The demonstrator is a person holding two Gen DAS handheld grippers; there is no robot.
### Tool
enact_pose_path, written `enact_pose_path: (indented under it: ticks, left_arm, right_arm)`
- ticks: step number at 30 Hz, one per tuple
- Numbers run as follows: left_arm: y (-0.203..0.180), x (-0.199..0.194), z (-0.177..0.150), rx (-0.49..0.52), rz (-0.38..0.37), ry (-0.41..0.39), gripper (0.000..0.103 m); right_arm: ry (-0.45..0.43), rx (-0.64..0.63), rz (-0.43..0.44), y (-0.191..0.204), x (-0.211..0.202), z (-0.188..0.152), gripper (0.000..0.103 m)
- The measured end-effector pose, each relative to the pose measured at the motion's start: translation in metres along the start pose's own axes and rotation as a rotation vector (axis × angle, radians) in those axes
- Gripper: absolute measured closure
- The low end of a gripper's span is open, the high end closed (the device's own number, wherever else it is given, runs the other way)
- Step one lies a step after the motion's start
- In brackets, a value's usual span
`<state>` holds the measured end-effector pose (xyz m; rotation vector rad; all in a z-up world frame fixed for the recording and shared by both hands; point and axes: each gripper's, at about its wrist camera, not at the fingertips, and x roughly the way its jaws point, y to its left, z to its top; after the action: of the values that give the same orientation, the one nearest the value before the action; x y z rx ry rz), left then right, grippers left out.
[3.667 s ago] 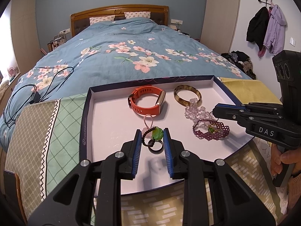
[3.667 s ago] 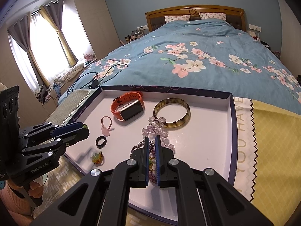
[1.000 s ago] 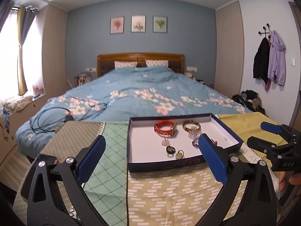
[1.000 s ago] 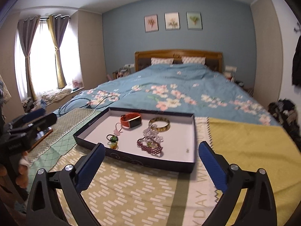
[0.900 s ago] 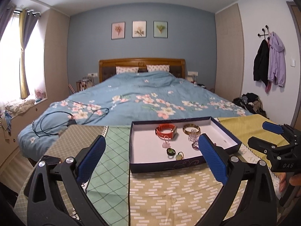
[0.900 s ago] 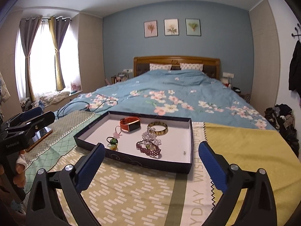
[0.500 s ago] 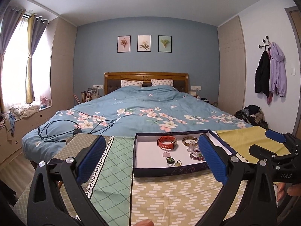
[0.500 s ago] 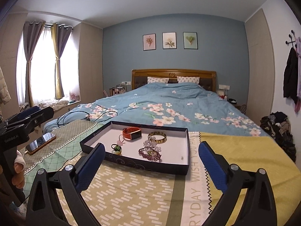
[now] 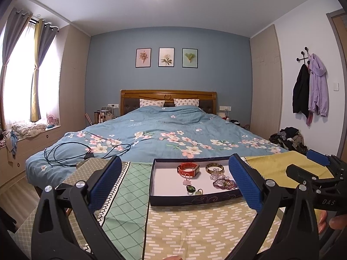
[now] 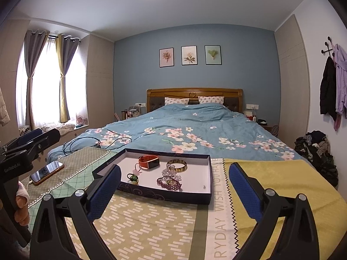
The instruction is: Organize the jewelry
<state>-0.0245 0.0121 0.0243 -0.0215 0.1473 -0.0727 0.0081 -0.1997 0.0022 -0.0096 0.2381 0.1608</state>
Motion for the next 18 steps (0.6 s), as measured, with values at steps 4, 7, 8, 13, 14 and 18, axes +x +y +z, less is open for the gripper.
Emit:
enact_pose_path:
  ticks: [4, 7, 8, 13, 14, 18]
  left_arm:
    - [0.000, -0.001, 0.001, -0.004, 0.002, -0.007, 0.006]
    - [0.000, -0.004, 0.003, -0.003, -0.001, -0.010, 0.006]
    - [-0.001, -0.006, 0.003, 0.001, 0.002, -0.014, 0.006]
    - [-0.003, -0.010, 0.006, 0.001, 0.001, -0.026, 0.006]
    - [-0.003, -0.011, 0.006, 0.000, 0.001, -0.027, 0.006]
    - [-0.004, -0.012, 0.008, -0.003, 0.003, -0.032, 0.006]
  right_arm:
    - [-0.010, -0.001, -0.008, 0.001, -0.004, 0.002, 0.007]
    - [-0.016, 0.001, -0.013, 0.001, -0.006, 0.003, 0.007]
    - [-0.018, 0.002, -0.015, 0.000, -0.006, 0.004, 0.007]
    - [-0.024, 0.001, -0.020, 0.000, -0.009, 0.004, 0.007]
    - [-0.025, 0.002, -0.020, 0.000, -0.009, 0.004, 0.007]
    - [-0.024, 0.001, -0.022, -0.001, -0.010, 0.004, 0.007]
